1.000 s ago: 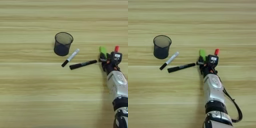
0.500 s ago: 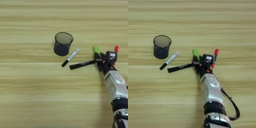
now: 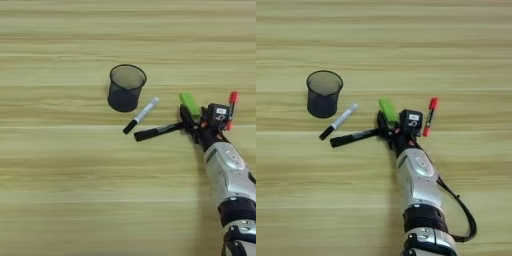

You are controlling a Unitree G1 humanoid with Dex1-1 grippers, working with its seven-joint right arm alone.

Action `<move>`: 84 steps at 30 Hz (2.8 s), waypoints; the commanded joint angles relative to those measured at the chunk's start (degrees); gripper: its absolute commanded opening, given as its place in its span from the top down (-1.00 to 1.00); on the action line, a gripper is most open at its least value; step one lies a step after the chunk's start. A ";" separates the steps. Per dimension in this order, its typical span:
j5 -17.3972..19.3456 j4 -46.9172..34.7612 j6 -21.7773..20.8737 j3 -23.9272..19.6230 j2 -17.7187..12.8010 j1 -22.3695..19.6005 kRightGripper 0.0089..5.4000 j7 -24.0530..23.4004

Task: Move the objects on the table

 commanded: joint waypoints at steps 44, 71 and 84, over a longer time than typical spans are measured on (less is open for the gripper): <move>-3.81 6.18 -3.45 -4.65 -4.81 -3.07 -0.69 -14.35; -4.08 8.58 -2.64 -3.22 -5.53 -3.64 0.37 -13.45; -2.66 9.16 -2.13 -3.50 -5.25 -4.13 0.92 -11.67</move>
